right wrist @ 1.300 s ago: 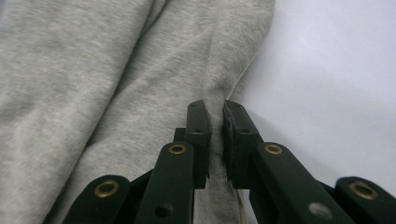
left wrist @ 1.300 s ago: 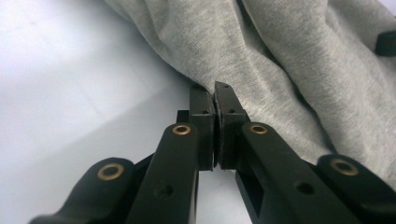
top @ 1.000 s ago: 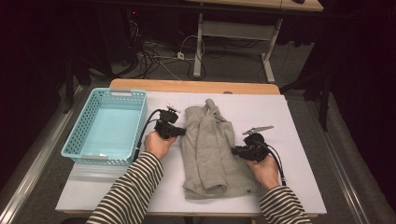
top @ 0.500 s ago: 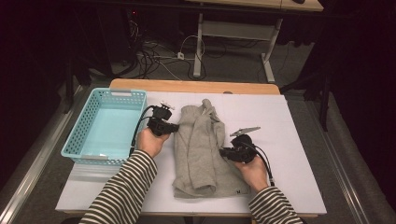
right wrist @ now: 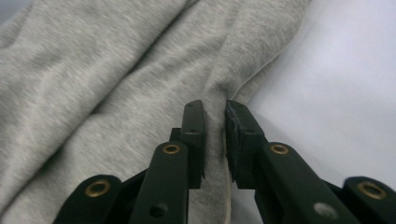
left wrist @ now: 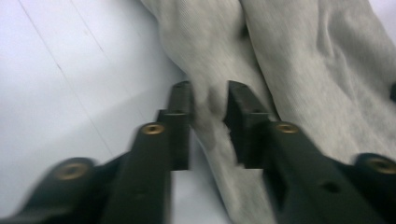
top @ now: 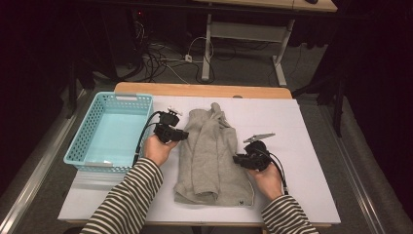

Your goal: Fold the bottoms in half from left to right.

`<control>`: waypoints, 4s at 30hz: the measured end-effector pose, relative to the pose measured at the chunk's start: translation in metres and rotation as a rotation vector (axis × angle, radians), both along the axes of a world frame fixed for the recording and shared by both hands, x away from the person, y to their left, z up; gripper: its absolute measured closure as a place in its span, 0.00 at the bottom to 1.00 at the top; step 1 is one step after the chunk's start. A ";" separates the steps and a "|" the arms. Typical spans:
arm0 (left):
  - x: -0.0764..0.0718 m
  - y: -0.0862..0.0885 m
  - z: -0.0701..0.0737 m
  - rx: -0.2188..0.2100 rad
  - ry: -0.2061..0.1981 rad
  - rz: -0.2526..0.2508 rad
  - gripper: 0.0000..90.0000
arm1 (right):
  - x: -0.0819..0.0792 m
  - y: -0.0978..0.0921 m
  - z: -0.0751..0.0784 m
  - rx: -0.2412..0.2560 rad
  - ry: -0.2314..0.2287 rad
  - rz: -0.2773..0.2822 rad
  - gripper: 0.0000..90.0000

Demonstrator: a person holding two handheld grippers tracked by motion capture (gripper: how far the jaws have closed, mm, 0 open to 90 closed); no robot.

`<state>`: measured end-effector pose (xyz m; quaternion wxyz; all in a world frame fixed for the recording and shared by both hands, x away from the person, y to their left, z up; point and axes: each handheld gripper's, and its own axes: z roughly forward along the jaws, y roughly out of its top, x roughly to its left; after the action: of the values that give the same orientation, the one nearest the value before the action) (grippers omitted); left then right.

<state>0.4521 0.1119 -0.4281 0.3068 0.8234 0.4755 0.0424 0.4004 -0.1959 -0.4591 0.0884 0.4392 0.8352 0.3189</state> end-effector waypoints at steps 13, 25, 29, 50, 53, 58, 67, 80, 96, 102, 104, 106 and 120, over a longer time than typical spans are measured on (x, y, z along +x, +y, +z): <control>-0.069 0.009 -0.012 0.026 -0.039 -0.077 0.54 | -0.006 0.005 0.017 -0.032 -0.060 0.007 0.65; -0.092 0.014 -0.032 0.027 -0.058 -0.109 0.54 | 0.004 0.052 0.028 -0.062 -0.058 0.098 0.65; -0.088 0.017 -0.035 0.040 -0.052 -0.100 0.54 | 0.010 0.075 0.030 -0.070 -0.048 0.126 0.64; -0.084 0.019 -0.040 0.002 -0.039 -0.107 0.52 | 0.048 0.134 0.017 -0.158 0.031 0.117 0.63; -0.084 0.020 -0.040 -0.007 -0.037 -0.108 0.51 | 0.049 0.135 0.014 -0.166 0.042 0.142 0.79; -0.084 0.020 -0.041 -0.015 -0.038 -0.107 0.51 | 0.044 0.136 0.017 -0.197 0.014 0.167 0.92; -0.084 0.021 -0.041 -0.025 -0.040 -0.106 0.50 | 0.038 0.111 0.039 -0.135 -0.030 0.184 0.92; -0.085 0.021 -0.042 -0.024 -0.049 -0.105 0.49 | 0.027 0.036 0.049 -0.056 -0.064 0.093 0.92; -0.086 0.020 -0.042 -0.023 -0.049 -0.102 0.49 | 0.024 0.027 0.041 -0.103 -0.097 0.032 0.76; -0.086 0.019 -0.041 -0.025 -0.044 -0.099 0.49 | 0.029 0.053 0.050 -0.137 -0.106 0.082 0.76; -0.086 0.018 -0.041 -0.026 -0.046 -0.100 0.49 | 0.034 0.061 0.045 -0.158 -0.095 0.076 0.74; -0.086 0.018 -0.041 -0.027 -0.045 -0.103 0.49 | 0.041 0.067 0.039 -0.179 -0.074 0.062 0.71; -0.086 0.019 -0.042 -0.029 -0.043 -0.112 0.49 | 0.060 0.060 0.022 -0.265 -0.033 0.013 1.00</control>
<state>0.3664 0.1305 -0.4697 0.3305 0.8431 0.4226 0.0361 0.4600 -0.1364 -0.4375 0.1574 0.4128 0.8713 0.2138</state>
